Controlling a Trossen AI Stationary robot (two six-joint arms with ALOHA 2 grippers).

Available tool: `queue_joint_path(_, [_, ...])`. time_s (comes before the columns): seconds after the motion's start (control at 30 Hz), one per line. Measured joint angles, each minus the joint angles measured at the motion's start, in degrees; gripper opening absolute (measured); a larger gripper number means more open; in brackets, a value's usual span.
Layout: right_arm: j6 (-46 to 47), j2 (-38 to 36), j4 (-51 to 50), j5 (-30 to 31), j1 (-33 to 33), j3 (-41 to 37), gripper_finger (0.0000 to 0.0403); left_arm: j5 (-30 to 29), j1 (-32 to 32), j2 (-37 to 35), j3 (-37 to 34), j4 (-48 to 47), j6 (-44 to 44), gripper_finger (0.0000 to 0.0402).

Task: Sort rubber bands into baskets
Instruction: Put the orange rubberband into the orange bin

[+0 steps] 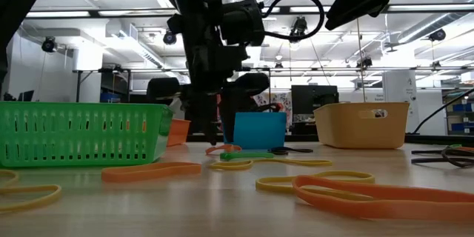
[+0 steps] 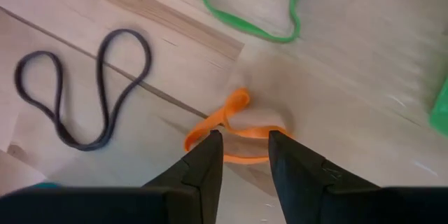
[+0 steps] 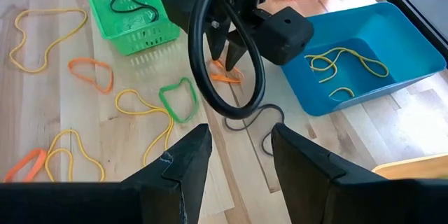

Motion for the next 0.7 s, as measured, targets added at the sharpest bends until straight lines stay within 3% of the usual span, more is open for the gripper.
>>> queue_joint_path(0.7, [-0.1, 0.0, 0.0, 1.0, 0.0, 0.0, 0.0146, 1.0, 0.0, 0.0, -0.9, 1.1, -0.2, 0.0100])
